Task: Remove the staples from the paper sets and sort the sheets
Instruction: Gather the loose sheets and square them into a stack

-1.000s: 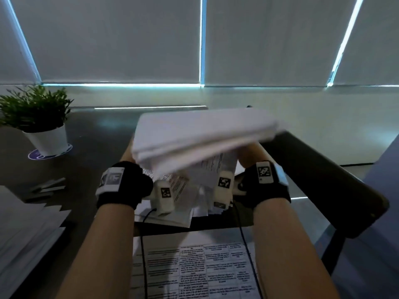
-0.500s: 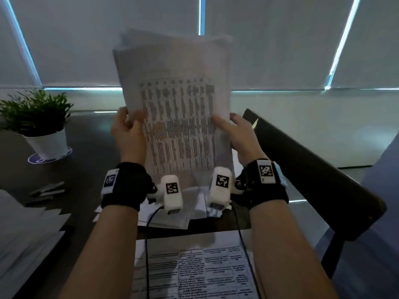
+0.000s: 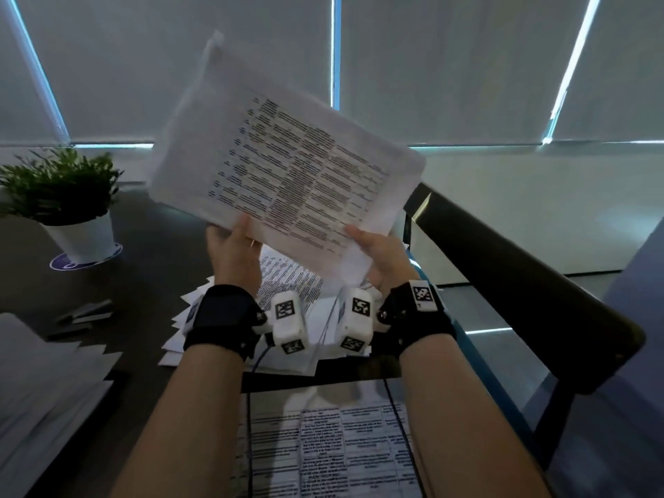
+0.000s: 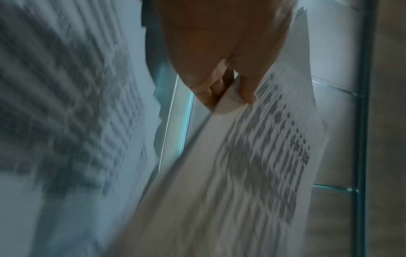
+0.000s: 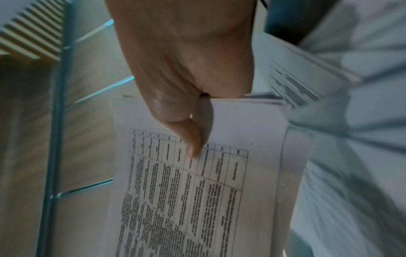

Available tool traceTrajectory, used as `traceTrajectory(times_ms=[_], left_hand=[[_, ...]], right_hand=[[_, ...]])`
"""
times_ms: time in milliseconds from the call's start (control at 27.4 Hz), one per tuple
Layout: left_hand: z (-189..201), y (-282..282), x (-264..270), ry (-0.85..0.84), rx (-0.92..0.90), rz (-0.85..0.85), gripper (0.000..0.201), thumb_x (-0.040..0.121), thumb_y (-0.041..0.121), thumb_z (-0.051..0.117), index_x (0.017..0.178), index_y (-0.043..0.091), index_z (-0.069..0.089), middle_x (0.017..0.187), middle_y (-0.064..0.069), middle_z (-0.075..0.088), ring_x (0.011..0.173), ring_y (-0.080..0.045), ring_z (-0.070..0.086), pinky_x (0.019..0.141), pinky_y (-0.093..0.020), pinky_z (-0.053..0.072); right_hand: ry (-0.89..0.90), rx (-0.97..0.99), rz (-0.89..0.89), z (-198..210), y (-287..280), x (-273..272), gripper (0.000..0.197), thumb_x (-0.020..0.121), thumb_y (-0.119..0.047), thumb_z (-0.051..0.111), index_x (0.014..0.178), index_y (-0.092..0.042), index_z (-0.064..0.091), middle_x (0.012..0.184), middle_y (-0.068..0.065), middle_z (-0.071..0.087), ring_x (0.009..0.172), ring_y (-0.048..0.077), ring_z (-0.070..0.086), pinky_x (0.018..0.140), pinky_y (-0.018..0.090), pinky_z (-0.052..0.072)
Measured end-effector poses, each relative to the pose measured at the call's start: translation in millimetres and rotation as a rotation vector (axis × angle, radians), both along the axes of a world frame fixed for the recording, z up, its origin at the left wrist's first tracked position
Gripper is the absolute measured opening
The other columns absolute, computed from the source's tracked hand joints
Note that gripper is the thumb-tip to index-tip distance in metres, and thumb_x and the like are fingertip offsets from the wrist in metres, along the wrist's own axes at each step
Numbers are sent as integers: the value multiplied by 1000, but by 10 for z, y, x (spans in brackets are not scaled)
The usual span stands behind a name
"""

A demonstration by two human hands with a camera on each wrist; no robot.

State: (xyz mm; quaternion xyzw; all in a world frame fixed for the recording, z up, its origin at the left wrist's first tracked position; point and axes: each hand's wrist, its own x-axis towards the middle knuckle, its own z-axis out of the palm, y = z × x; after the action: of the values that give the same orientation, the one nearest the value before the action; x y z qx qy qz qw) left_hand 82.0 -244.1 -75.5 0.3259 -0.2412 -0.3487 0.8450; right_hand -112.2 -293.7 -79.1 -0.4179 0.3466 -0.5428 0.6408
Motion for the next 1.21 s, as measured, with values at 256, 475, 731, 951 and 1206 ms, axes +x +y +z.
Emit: traceTrajectory(times_ms=[256, 475, 731, 951, 1206], left_hand=[[121, 259, 524, -446, 53, 191, 52, 79, -2, 69, 125, 10, 48, 105, -1, 64, 88, -7, 67, 74, -25, 56], [37, 269, 596, -618, 190, 122, 38, 87, -1, 59, 121, 12, 49, 111, -9, 62, 91, -14, 61, 82, -30, 50], [241, 170, 295, -748, 52, 266, 15, 77, 8, 53, 83, 22, 50, 78, -1, 54, 67, -7, 47, 58, -18, 41], [68, 227, 603, -714, 214, 266, 15, 71, 35, 54, 82, 26, 51, 86, 0, 59, 81, -12, 54, 76, -31, 44], [241, 238, 377, -744, 68, 302, 14, 93, 13, 48, 88, 25, 52, 84, 8, 56, 66, 10, 50, 71, -25, 43]], right_hand=[[247, -342, -172, 344, 13, -611, 30, 78, -9, 79, 105, -14, 66, 98, -4, 74, 84, 6, 71, 68, 21, 57], [157, -292, -6, 258, 72, -636, 37, 83, -11, 75, 118, -2, 65, 104, 9, 75, 93, 22, 73, 71, 28, 59], [97, -327, -131, 385, 40, -415, 37, 81, -29, 79, 106, -4, 69, 99, 11, 76, 93, 29, 73, 85, 42, 58], [69, -303, -105, 129, 7, -631, 49, 76, -29, 76, 117, -3, 67, 107, 12, 74, 93, 19, 71, 74, 31, 57], [79, -321, -229, 491, 64, -450, 20, 83, -24, 78, 94, -9, 72, 93, 6, 77, 89, 22, 72, 86, 40, 57]])
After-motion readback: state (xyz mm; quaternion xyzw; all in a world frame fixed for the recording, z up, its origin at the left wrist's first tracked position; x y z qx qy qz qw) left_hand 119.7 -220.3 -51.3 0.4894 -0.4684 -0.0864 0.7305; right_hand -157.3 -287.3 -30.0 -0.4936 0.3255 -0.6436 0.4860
